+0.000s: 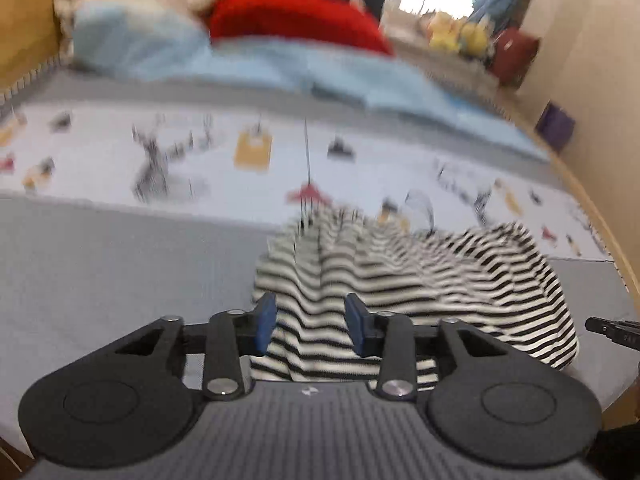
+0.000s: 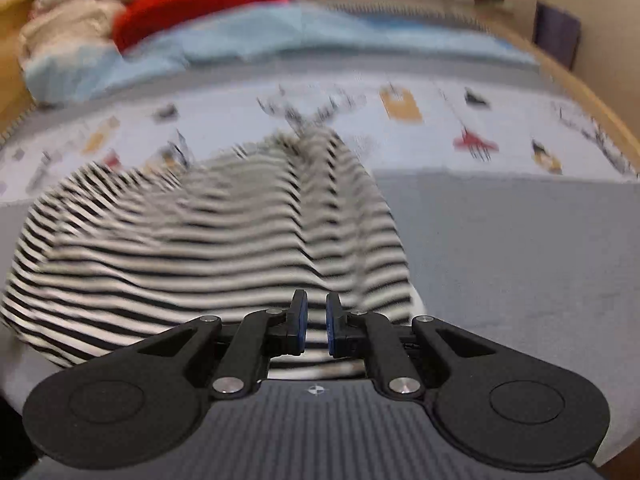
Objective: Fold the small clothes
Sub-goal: 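Press the folded top flat with both tools, then open and lift away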
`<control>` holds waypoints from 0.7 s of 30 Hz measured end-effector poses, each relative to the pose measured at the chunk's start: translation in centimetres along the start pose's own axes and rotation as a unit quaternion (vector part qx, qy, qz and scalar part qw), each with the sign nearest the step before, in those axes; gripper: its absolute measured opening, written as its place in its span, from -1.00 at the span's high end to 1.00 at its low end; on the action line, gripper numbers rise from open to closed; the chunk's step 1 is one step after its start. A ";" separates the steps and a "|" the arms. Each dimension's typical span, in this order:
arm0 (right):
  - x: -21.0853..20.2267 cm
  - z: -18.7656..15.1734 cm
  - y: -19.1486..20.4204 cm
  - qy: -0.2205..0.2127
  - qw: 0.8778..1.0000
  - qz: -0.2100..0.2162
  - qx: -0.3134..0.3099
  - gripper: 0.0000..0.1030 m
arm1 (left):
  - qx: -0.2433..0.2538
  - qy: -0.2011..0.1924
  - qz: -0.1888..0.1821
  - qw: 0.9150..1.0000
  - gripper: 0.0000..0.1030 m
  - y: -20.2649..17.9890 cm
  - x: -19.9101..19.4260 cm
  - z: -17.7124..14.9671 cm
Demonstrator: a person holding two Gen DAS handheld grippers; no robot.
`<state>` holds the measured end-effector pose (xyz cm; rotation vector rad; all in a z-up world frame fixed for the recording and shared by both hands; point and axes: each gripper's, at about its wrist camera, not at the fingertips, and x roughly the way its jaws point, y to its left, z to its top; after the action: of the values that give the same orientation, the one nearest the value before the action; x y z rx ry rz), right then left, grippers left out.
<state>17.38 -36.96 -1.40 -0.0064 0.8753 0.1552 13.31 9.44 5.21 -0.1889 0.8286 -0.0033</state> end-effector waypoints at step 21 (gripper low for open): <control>-0.4 -2.6 22.6 -0.047 0.971 0.183 -0.148 0.95 | -0.037 -0.063 0.020 0.997 -0.32 3.1 -5.1 -1.0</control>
<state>11.98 -14.87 -1.47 -0.1157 0.7451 0.6271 8.87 12.68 7.77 -0.2403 0.7062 0.0769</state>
